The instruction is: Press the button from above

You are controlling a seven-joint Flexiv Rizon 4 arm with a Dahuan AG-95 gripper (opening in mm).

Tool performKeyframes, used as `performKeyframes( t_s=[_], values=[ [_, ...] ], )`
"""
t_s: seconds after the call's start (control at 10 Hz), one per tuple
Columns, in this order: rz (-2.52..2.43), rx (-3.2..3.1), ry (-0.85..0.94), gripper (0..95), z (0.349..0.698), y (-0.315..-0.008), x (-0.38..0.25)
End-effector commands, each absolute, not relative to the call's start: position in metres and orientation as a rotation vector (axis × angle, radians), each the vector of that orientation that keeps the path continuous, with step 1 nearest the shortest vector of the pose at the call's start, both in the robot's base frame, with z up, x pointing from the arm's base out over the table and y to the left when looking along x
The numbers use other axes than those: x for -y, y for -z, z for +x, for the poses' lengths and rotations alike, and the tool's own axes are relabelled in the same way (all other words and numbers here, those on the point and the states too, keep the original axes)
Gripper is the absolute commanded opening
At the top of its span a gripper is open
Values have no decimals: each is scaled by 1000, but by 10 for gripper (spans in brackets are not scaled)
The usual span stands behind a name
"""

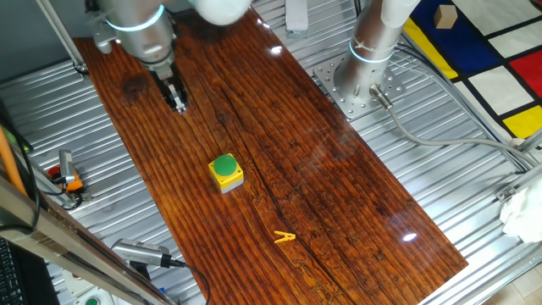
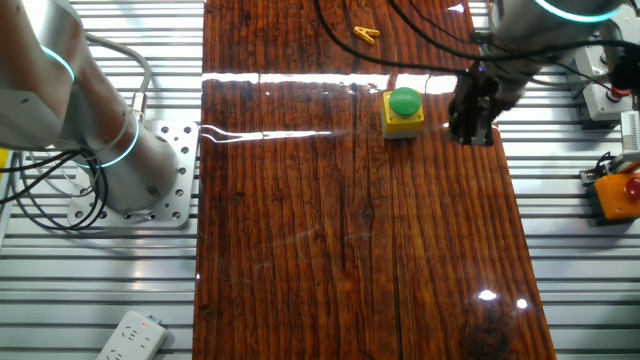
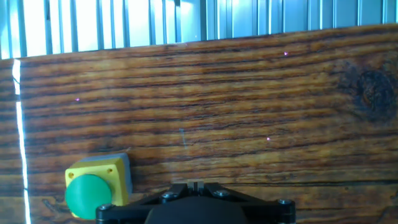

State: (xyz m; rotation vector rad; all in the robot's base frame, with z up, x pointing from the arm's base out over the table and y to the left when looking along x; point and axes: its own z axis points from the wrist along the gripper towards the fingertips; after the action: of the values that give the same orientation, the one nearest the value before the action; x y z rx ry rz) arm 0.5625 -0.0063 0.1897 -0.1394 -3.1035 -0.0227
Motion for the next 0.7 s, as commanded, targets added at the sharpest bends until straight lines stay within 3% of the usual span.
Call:
performKeyframes(
  t_s=[0.1, 0.7],
  values=[
    [-278, 3151, 18, 0, 568, -185, -19],
    [-356, 3162, 29, 0, 567, -180, -46]
  ],
)
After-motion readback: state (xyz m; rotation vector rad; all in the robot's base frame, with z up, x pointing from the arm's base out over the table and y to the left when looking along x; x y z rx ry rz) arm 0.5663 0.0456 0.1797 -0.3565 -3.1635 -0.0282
